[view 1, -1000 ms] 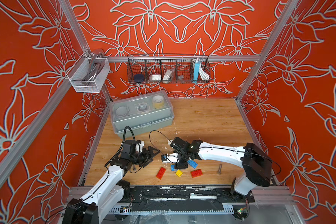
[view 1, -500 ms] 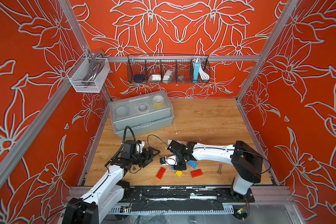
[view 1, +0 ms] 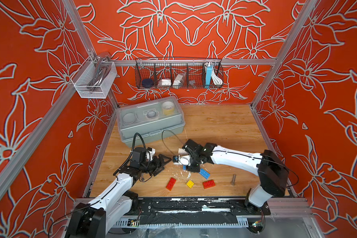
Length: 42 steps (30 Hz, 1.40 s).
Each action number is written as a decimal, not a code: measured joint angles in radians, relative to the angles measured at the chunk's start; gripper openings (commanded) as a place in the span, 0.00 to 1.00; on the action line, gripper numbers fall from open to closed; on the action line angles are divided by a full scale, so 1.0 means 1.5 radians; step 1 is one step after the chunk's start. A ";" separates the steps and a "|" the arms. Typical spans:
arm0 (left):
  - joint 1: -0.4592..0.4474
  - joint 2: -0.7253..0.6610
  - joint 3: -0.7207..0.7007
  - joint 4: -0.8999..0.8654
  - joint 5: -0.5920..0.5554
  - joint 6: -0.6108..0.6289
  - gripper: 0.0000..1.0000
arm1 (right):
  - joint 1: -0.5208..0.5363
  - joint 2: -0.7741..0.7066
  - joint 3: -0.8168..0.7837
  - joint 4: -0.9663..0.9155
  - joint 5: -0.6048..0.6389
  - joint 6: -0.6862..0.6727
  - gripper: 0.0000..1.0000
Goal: Assemble a small pinwheel with lego
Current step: Assemble the lego brick with the lego brick.
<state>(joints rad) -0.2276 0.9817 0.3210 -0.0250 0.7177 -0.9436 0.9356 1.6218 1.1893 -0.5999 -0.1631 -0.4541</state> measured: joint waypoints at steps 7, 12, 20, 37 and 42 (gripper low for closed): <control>-0.028 0.105 0.035 0.093 -0.009 -0.033 0.81 | -0.080 0.052 0.138 -0.031 0.028 -0.003 0.24; -0.028 0.125 0.053 0.119 -0.025 -0.035 0.81 | -0.098 0.137 0.183 -0.052 0.027 -0.021 0.24; -0.028 0.145 0.055 0.128 -0.045 -0.027 0.82 | -0.110 0.200 0.200 -0.069 0.009 -0.040 0.23; -0.028 0.178 0.055 0.154 -0.047 -0.024 0.81 | -0.123 0.249 0.209 -0.049 0.002 -0.064 0.22; -0.028 0.185 0.055 0.161 -0.046 -0.024 0.81 | -0.123 0.258 0.215 -0.047 0.002 -0.071 0.22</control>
<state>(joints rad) -0.2699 1.2587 0.4042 0.2161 0.6483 -0.9802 0.7506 2.0094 1.5120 -0.6697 -0.1596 -0.5606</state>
